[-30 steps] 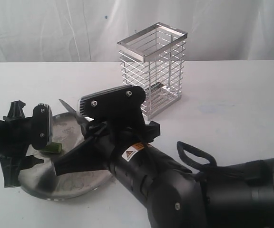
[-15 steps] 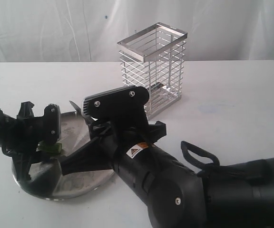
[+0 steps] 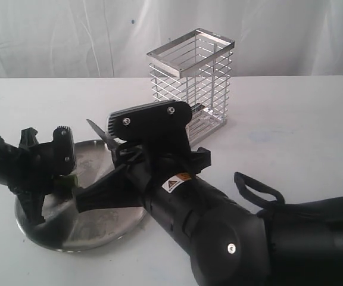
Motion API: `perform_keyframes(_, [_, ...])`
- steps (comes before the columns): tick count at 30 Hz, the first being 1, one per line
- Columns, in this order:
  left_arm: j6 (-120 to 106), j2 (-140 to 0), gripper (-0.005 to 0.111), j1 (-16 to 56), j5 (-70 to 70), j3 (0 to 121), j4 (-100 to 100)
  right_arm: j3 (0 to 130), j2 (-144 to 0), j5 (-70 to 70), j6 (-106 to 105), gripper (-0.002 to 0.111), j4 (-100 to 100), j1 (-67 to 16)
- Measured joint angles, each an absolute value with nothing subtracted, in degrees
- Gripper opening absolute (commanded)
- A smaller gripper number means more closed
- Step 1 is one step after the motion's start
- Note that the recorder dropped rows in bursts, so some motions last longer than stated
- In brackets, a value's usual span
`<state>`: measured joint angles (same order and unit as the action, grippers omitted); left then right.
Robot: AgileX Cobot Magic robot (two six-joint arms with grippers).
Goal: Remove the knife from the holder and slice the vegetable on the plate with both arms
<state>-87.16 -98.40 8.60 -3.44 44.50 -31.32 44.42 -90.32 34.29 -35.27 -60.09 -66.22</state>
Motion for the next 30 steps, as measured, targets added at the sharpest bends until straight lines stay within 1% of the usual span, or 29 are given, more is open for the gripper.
perform_keyframes(3, [-81.5, -96.3, 0.000, 8.6, -0.7, 44.4, -35.0, 44.4, -89.5, 34.2, -37.5, 0.000, -62.6, -66.2])
perform_keyframes(8, [-66.5, -92.0, 0.000, 8.6, 8.2, 44.4, -38.6, 44.4, -89.3, 34.1, -44.2, 0.000, -66.9, -66.2])
perform_keyframes(13, [-54.6, -94.2, 0.001, 8.7, 11.8, 44.4, -39.6, 44.4, -89.3, 33.3, -49.5, 0.000, -67.7, -66.2])
perform_keyframes(14, [-53.4, -94.8, 0.004, 8.7, 11.9, 44.4, -39.6, 44.4, -89.3, 32.8, -49.9, 0.000, -67.7, -66.2])
perform_keyframes(16, [-51.3, -96.2, 0.014, 8.7, 11.9, 44.4, -39.8, 44.4, -89.3, 31.6, -50.3, 0.000, -67.8, -66.2])
perform_keyframes(19, [-49.1, -96.9, 0.038, 8.7, 11.6, 44.5, -40.6, 44.4, -89.3, 29.3, -50.5, 0.000, -68.0, -66.2])
perform_keyframes(22, [-48.0, -97.0, 0.055, 8.7, 11.1, 44.6, -40.8, 44.4, -89.3, 27.5, -52.2, 0.000, -68.0, -66.2])
perform_keyframes(24, [-47.8, -97.1, 0.059, 8.7, 11.6, 44.6, -40.5, 44.4, -89.3, 27.3, -55.0, 0.000, -68.3, -66.2])
perform_keyframes(30, [-46.5, -93.0, 0.059, 8.7, 18.0, 47.2, -39.1, 44.4, -89.3, 27.2, -64.2, 0.000, -73.1, -66.2])
